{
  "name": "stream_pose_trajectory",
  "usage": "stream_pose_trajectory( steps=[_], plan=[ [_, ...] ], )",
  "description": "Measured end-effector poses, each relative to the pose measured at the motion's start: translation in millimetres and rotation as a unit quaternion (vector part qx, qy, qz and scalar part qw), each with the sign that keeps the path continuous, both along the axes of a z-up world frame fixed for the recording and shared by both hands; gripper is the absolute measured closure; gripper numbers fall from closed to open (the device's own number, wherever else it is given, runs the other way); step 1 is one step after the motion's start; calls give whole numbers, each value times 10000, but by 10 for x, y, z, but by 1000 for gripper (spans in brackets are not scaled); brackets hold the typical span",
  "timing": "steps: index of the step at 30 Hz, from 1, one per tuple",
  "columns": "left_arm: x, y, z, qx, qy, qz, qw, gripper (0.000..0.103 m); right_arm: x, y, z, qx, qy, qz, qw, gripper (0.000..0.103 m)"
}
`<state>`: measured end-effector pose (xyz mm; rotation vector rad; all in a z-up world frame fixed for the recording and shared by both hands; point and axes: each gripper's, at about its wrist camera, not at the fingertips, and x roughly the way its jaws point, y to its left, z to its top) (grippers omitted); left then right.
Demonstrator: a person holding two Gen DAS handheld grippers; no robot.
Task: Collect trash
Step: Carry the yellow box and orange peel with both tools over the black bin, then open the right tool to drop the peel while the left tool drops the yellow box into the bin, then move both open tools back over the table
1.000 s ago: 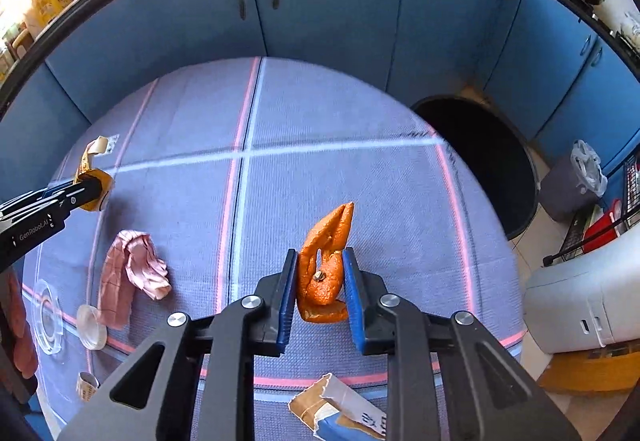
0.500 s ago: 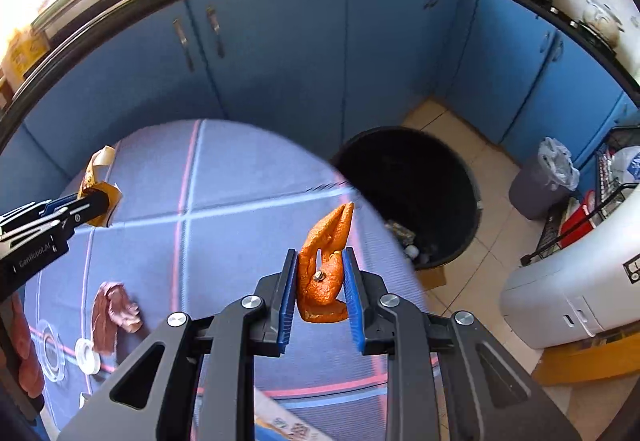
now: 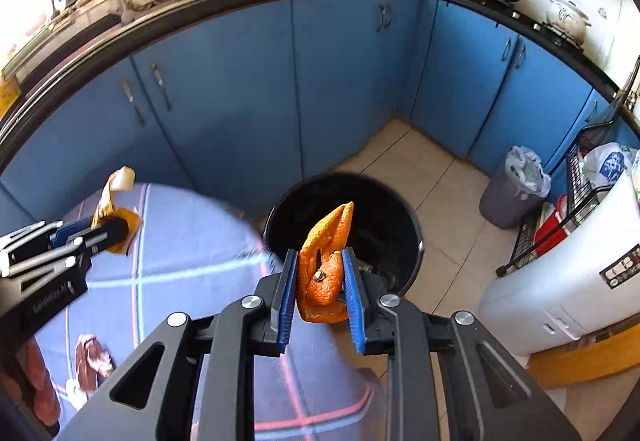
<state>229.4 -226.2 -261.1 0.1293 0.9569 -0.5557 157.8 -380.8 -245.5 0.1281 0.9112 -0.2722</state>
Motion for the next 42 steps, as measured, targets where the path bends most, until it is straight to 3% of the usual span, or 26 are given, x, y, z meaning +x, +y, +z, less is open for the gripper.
stream_pose_trajectory(
  steps=[8, 10, 12, 13, 30, 33, 34, 35, 37, 42],
  plan=[
    [64, -229, 116, -75, -104, -178, 9998, 75, 245, -194, 179, -164, -272, -204, 9993, 78],
    [86, -272, 146, -94, -116, -219, 9996, 75, 287, -230, 205, -180, -287, -256, 9991, 68],
    [89, -307, 180, -110, -150, -246, 9995, 75, 286, -251, 250, -227, -374, -302, 9986, 35],
    [90, -332, 208, -124, -178, -276, 9994, 75, 273, -256, 283, -297, -450, -336, 9980, 32],
    [53, -1022, 411, -300, -233, -962, 9946, 74, -84, -554, 218, -452, -241, -945, 9942, 32],
    [76, -1246, 495, -287, -293, -1100, 9931, 65, -194, -649, 220, -420, -223, -1124, 9925, 32],
    [91, -1307, 525, -286, -302, -1119, 9929, 50, -228, -673, 221, -420, -215, -1172, 9920, 32],
    [104, -1344, 553, -289, -324, -1119, 9928, 28, -249, -687, 220, -420, -210, -1201, 9917, 32],
    [103, -1380, 648, -325, -577, -959, 9932, 11, -309, -714, 218, -415, -191, -1255, 9910, 32],
    [96, -1378, 686, -357, -616, -925, 9932, 8, -384, -705, 211, -355, -168, -1274, 9911, 32]
  ],
)
